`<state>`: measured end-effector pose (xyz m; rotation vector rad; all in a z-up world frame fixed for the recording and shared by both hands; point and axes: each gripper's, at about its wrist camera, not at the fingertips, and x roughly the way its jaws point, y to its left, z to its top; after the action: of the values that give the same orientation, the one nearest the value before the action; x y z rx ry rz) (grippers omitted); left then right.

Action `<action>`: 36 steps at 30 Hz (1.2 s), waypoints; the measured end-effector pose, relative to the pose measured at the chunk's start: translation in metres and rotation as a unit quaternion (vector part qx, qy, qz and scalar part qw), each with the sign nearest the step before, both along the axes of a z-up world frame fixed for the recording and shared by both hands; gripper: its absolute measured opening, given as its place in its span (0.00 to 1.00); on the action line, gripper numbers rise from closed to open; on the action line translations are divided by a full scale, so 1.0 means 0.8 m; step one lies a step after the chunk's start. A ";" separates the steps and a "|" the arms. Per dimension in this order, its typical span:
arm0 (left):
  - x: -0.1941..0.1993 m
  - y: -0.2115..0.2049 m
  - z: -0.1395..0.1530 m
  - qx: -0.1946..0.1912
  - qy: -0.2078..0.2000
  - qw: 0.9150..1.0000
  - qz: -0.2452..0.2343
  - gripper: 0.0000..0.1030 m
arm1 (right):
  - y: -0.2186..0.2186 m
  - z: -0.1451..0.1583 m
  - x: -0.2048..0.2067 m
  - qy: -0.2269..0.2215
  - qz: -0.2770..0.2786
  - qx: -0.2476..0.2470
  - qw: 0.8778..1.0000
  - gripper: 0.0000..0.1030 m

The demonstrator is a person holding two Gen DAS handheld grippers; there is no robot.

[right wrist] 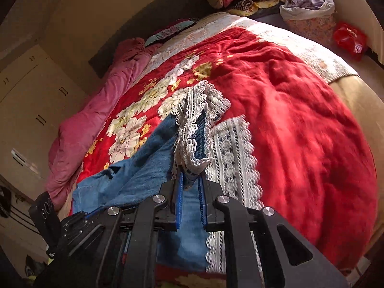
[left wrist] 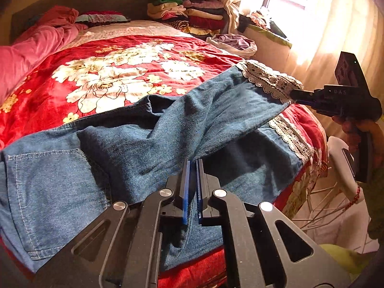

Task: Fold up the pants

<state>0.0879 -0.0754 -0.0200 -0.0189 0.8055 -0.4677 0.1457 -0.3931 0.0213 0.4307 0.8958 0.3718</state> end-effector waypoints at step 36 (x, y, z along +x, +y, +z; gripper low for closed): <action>-0.044 -0.034 -0.022 0.075 0.042 0.994 -0.075 0.01 | -0.033 -0.057 -0.073 0.107 0.011 -0.052 0.993 0.11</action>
<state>0.0524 -0.1023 -0.0375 0.1629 0.9262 -0.5503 0.0869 -0.4193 -0.0247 0.3686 1.1254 0.3015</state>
